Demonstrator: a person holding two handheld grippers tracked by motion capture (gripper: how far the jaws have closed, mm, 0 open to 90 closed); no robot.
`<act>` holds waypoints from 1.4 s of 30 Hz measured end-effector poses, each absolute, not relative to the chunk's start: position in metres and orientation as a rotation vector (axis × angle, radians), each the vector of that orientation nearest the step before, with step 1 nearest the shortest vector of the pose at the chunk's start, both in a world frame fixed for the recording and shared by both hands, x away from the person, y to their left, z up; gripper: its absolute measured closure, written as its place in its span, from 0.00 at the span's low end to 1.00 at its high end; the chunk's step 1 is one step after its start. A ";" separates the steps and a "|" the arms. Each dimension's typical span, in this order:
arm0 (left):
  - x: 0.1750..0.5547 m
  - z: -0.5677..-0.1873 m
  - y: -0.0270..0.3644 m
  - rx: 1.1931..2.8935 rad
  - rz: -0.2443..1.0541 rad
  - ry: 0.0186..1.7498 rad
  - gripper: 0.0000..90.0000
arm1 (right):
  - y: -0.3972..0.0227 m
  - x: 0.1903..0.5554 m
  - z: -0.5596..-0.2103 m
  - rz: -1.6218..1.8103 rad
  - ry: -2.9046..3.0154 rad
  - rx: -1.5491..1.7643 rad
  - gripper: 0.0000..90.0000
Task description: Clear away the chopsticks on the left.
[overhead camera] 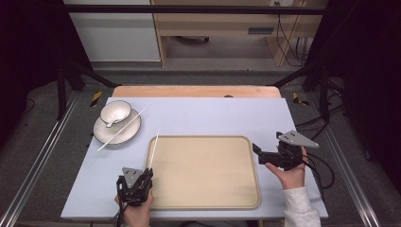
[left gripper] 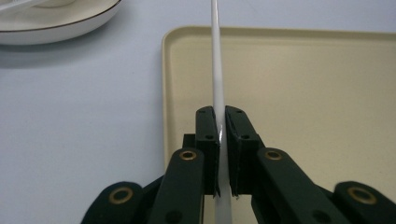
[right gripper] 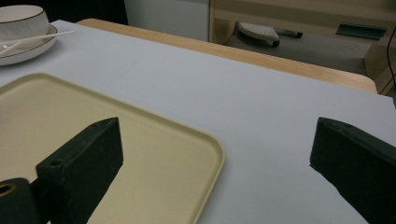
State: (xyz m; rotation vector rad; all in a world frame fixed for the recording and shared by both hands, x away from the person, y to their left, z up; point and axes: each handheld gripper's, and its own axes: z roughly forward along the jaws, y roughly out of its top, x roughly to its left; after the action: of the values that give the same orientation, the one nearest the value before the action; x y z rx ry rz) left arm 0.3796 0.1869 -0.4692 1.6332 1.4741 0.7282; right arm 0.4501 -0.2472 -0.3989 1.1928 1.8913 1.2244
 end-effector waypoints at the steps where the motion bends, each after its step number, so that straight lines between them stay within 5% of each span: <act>1: 0.378 -0.472 0.186 1.647 0.735 1.480 0.94 | -0.247 0.450 -0.399 1.228 1.891 1.195 0.03; 36: 0.389 -0.485 0.179 1.714 0.718 1.581 0.94 | -0.245 0.451 -0.401 1.215 1.903 1.196 0.03; 42: 0.390 -0.483 0.181 1.723 0.715 1.548 0.87 | -0.246 0.451 -0.400 1.218 1.898 1.195 0.03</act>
State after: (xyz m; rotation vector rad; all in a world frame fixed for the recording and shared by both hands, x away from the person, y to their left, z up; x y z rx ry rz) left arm 0.3902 0.1810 -0.4828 1.7228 1.5478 0.7150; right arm 0.4508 -0.2460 -0.3997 1.1951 1.8980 1.2178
